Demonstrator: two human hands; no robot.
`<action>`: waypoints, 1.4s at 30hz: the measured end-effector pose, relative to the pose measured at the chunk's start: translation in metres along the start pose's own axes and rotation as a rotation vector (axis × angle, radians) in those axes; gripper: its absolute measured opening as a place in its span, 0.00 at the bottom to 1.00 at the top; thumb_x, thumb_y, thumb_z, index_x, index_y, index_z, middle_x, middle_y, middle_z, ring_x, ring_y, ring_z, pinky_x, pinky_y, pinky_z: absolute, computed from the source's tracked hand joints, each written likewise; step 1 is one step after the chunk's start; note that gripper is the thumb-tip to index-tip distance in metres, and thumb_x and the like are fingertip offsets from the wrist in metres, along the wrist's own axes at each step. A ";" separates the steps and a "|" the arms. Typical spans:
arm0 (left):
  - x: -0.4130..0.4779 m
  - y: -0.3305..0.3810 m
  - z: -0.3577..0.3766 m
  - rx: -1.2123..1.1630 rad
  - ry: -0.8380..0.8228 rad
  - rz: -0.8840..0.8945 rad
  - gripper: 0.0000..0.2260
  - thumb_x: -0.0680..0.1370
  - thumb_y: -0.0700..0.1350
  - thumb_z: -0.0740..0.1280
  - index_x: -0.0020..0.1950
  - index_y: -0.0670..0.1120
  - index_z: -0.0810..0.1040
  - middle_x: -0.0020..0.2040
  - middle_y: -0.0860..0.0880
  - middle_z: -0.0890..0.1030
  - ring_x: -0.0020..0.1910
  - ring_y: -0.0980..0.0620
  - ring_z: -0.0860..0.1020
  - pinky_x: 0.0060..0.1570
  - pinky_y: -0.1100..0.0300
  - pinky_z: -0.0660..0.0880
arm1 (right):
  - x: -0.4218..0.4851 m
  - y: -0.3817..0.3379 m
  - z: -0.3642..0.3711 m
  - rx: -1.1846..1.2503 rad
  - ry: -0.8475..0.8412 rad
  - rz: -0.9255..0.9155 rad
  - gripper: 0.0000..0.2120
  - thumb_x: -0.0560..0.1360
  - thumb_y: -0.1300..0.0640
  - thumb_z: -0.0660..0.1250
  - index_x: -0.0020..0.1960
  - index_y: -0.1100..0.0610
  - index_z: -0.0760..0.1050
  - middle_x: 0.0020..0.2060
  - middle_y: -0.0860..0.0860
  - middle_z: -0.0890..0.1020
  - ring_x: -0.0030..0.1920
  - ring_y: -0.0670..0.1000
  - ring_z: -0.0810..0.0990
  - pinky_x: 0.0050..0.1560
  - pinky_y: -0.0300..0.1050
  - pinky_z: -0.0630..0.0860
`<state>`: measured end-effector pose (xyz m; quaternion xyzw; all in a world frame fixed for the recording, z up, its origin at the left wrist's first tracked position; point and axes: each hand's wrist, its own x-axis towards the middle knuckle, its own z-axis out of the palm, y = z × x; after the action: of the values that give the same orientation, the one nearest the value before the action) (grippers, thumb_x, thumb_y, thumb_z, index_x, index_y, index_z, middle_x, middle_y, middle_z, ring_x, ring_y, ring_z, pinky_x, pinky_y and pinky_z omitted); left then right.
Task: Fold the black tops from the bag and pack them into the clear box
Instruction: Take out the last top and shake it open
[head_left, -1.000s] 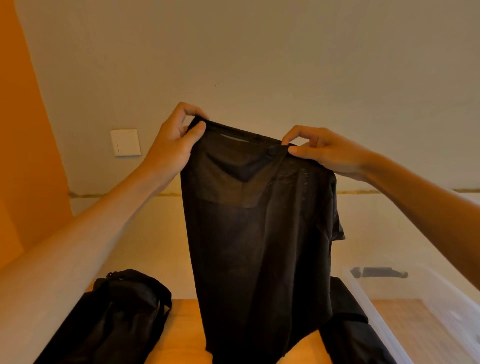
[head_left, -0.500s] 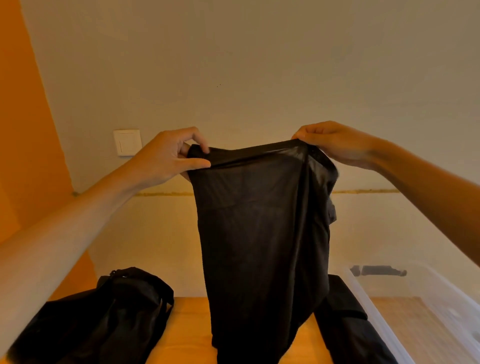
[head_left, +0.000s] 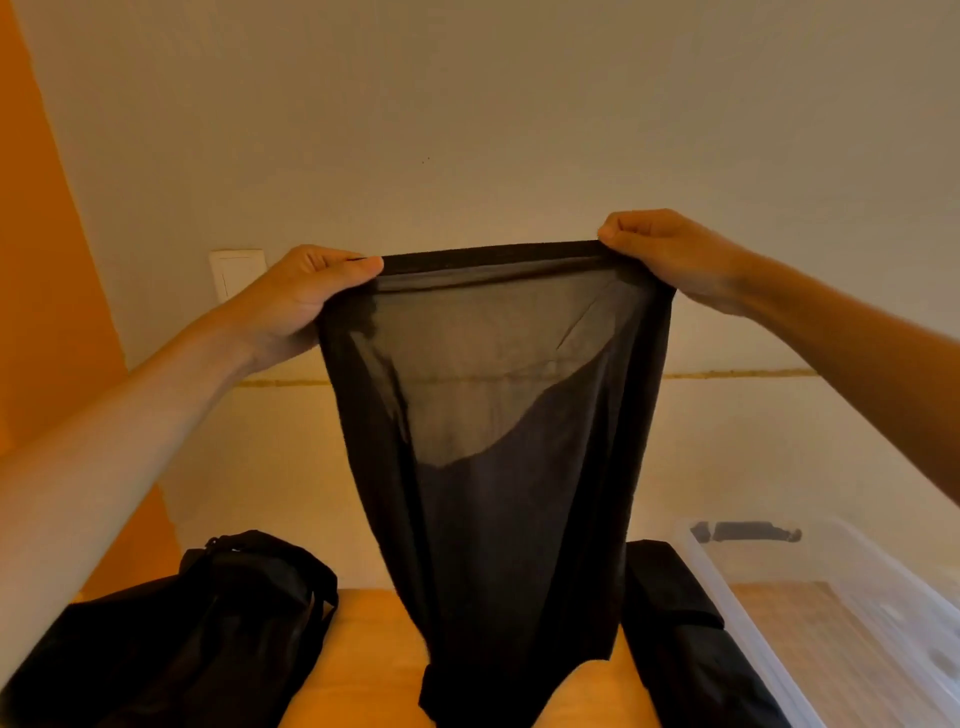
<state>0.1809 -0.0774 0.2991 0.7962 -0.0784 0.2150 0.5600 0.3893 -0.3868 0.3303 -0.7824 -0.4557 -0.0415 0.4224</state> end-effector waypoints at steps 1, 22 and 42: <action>0.001 0.001 -0.005 0.043 0.039 -0.011 0.19 0.63 0.63 0.79 0.39 0.49 0.84 0.36 0.50 0.81 0.35 0.55 0.81 0.35 0.64 0.77 | 0.000 0.001 -0.003 -0.071 -0.023 -0.007 0.19 0.84 0.44 0.60 0.51 0.59 0.78 0.42 0.48 0.82 0.45 0.46 0.80 0.50 0.41 0.74; 0.047 0.065 -0.098 1.231 0.211 0.052 0.17 0.76 0.58 0.67 0.54 0.46 0.80 0.55 0.46 0.77 0.58 0.42 0.74 0.56 0.47 0.69 | 0.049 0.006 -0.096 -0.816 0.221 -0.072 0.25 0.79 0.42 0.67 0.61 0.64 0.79 0.50 0.62 0.81 0.51 0.62 0.76 0.52 0.56 0.71; 0.059 0.047 -0.029 0.450 0.322 0.223 0.04 0.77 0.33 0.72 0.48 0.40 0.84 0.47 0.45 0.84 0.46 0.52 0.84 0.47 0.64 0.80 | 0.061 -0.043 -0.044 0.036 -0.545 0.005 0.18 0.76 0.46 0.73 0.60 0.57 0.83 0.57 0.57 0.83 0.54 0.56 0.80 0.62 0.54 0.75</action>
<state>0.2093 -0.0603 0.3734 0.8426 -0.0260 0.4105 0.3475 0.4068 -0.3663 0.4123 -0.7584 -0.5511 0.1797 0.2979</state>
